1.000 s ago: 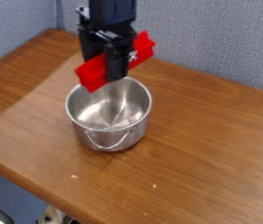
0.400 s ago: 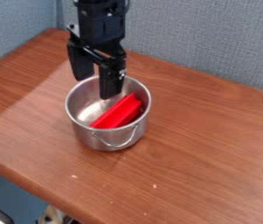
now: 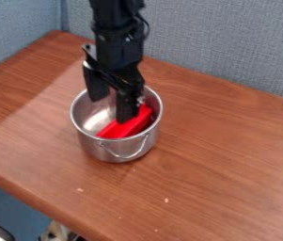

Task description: Put the red object in the metal pot

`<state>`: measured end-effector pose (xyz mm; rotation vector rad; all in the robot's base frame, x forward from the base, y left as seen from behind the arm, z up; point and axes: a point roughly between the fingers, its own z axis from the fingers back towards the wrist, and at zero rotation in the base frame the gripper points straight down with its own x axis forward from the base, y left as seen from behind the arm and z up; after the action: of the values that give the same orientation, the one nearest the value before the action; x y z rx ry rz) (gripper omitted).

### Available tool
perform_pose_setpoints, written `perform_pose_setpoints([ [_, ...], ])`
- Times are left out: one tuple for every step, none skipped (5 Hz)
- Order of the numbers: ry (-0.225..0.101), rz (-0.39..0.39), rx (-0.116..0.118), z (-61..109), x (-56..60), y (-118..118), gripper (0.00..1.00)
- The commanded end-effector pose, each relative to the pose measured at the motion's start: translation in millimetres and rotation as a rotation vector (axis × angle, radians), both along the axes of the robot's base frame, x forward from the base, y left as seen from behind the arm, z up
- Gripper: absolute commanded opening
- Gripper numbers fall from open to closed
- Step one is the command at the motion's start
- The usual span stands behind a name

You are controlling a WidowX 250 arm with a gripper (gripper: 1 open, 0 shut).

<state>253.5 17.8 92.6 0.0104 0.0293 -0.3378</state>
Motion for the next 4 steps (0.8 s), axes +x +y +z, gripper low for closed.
perform_pose_setpoints([
  [-0.024, -0.018, 0.026, -2.4, 2.0, -4, 1.0],
  [-0.022, -0.016, 0.032, -9.3, 2.8, -5, 1.0],
  [-0.021, -0.016, 0.033, -17.5, 3.5, -4, 1.0],
  [-0.011, -0.015, 0.033, -26.0, 4.4, -4, 1.0],
])
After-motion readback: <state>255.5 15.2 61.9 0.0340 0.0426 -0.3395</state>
